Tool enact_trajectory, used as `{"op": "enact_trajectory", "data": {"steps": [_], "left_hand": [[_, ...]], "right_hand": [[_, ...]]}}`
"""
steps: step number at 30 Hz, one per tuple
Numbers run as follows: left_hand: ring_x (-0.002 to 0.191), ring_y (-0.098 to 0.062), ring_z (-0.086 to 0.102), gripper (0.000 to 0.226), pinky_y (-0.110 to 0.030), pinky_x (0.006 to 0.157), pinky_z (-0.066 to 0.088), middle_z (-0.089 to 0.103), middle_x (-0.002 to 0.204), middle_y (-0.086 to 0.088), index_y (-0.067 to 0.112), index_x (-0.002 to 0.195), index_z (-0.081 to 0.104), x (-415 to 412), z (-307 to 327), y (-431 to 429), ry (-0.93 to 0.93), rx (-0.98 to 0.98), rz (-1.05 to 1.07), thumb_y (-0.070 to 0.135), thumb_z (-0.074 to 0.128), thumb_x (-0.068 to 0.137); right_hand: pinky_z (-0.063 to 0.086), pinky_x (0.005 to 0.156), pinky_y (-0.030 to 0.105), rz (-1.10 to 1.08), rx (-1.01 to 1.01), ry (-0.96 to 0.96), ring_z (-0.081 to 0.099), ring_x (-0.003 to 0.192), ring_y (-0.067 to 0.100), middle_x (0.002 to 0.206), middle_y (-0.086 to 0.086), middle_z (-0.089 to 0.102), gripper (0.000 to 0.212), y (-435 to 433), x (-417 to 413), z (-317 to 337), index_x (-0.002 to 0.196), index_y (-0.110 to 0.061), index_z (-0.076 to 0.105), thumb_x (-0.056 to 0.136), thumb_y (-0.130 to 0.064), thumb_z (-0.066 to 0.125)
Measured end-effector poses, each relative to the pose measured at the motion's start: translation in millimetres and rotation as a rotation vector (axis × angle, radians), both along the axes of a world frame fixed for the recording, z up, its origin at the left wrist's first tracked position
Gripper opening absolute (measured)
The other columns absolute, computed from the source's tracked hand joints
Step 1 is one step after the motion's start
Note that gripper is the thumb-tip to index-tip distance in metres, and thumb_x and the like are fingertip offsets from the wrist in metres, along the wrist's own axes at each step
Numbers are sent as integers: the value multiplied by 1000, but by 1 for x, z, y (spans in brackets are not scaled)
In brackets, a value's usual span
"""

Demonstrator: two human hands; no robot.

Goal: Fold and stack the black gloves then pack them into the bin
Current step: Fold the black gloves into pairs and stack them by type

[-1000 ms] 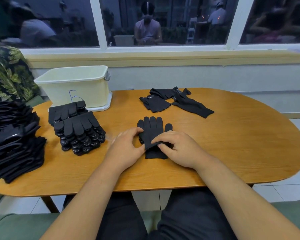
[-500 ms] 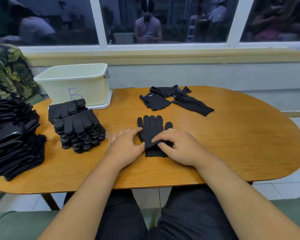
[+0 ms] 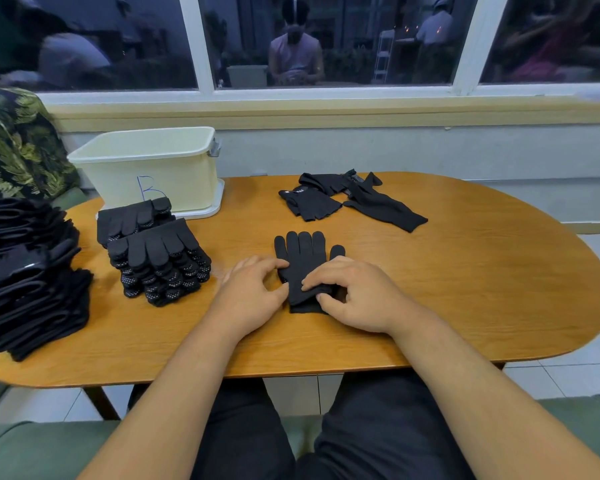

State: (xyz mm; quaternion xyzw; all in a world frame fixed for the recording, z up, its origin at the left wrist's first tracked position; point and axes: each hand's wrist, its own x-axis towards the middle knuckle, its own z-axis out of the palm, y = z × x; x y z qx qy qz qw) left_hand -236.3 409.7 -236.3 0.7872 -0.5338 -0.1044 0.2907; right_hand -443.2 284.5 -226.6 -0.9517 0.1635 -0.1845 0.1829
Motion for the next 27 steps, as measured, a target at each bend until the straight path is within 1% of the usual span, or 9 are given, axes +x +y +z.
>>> {"op": "enact_trajectory", "data": {"steps": [4, 9, 12, 15, 18, 20, 23, 25, 27], "left_hand": [[142, -7, 40, 29, -40, 122, 34, 55, 146, 22, 39, 122, 75, 2, 0, 2, 149, -153, -4, 22, 58, 104], [121, -2, 54, 18, -46, 111, 44, 63, 122, 27, 42, 112, 70, -6, -3, 0, -2, -81, -152, 51, 59, 101], [117, -2, 54, 19, -48, 109, 45, 62, 118, 27, 43, 111, 66, -6, -4, -1, -53, -67, -156, 54, 66, 96], [120, -3, 53, 20, -47, 111, 44, 60, 122, 26, 43, 111, 65, -7, -3, 0, -55, -70, -138, 55, 68, 95], [130, -4, 48, 31, -45, 116, 40, 57, 134, 24, 43, 123, 63, -9, 1, 1, -67, -47, -111, 57, 67, 95], [137, -6, 46, 45, -43, 119, 38, 54, 145, 20, 39, 136, 60, -9, 2, 0, -64, -21, -88, 59, 66, 95], [139, -10, 50, 64, -43, 117, 43, 55, 148, 19, 39, 145, 53, -9, 0, 0, -33, -6, -66, 68, 64, 89], [138, -12, 52, 76, -42, 113, 48, 56, 149, 17, 38, 150, 47, -8, 0, 0, 23, -15, -31, 71, 66, 85], [140, -14, 51, 84, -41, 112, 48, 52, 155, 13, 34, 152, 39, -8, 1, 0, 83, -21, 0, 67, 73, 84]], "right_hand": [[51, 103, 37, 21, 41, 25, 56, 126, 1, 129, -29, 68, 34, -1, -2, 2, 124, -42, 74, 97, -42, 54], [50, 102, 36, -67, 128, -73, 60, 117, 0, 118, -25, 72, 33, -5, 2, -3, 121, -35, 78, 109, -39, 47], [51, 104, 36, -190, 88, -51, 57, 117, 0, 122, -21, 67, 24, -14, 6, -9, 124, -33, 75, 106, -35, 60], [48, 104, 30, -302, 76, -27, 55, 122, 6, 129, -16, 64, 29, -22, 9, -14, 131, -31, 70, 103, -35, 64], [45, 99, 26, -371, 62, -23, 55, 126, 10, 134, -13, 63, 34, -22, 13, -11, 139, -30, 66, 105, -34, 60], [48, 103, 30, -349, -32, -13, 54, 127, 10, 137, -13, 61, 35, -21, 17, -3, 141, -31, 63, 107, -35, 57], [43, 117, 34, -83, -143, 63, 47, 141, 7, 151, -15, 56, 39, -20, 33, 9, 147, -32, 59, 109, -37, 52], [38, 121, 33, 62, -73, 155, 40, 148, 4, 161, -16, 48, 48, -20, 48, 10, 158, -33, 46, 111, -40, 48], [31, 127, 38, 84, -11, 254, 29, 156, 5, 171, -14, 35, 59, -27, 58, 8, 167, -33, 29, 112, -46, 43]]}}
